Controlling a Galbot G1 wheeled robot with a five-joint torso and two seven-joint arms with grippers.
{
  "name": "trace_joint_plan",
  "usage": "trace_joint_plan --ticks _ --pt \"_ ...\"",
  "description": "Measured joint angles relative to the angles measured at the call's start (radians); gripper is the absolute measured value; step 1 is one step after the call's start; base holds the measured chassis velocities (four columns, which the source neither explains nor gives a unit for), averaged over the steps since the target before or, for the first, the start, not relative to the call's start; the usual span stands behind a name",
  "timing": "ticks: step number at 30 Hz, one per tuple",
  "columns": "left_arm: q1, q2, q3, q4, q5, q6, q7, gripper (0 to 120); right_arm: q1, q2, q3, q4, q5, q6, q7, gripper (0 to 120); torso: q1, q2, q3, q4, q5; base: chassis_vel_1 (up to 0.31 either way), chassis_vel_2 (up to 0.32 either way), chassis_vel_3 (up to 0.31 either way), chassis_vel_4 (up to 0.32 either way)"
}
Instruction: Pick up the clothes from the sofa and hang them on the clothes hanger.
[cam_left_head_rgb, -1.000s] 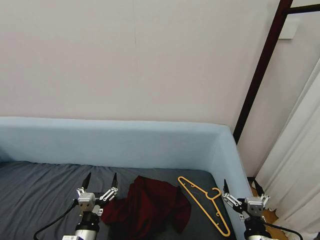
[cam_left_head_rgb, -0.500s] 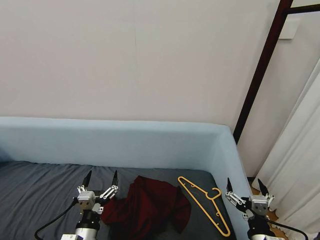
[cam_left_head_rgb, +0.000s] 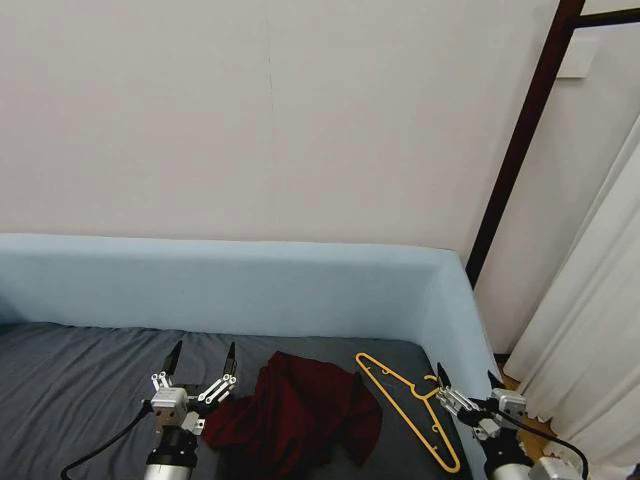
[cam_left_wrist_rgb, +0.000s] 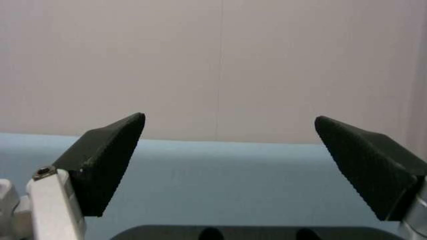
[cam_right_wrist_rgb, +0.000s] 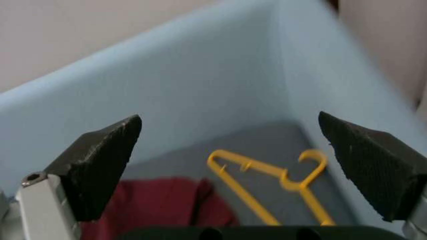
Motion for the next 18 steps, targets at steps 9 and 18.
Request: trace_joint_plan --ticks 9,18 --pt "0.039 -0.01 -0.01 -0.04 0.063 -0.034 -0.005 100 0.224 0.003 -0.137 -0.145 0.371 -0.1 0.085 100 0.0 0.0 0.0 0.0004 0.0004 0.0 0.0 0.0 0.0" --pt "0.057 -0.038 -0.004 -0.048 0.083 -0.032 -0.007 100 0.437 0.126 -0.293 -0.339 0.413 -0.154 0.191 100 0.0 0.0 0.0 0.0005 0.0001 0.0 0.0 0.0 0.0"
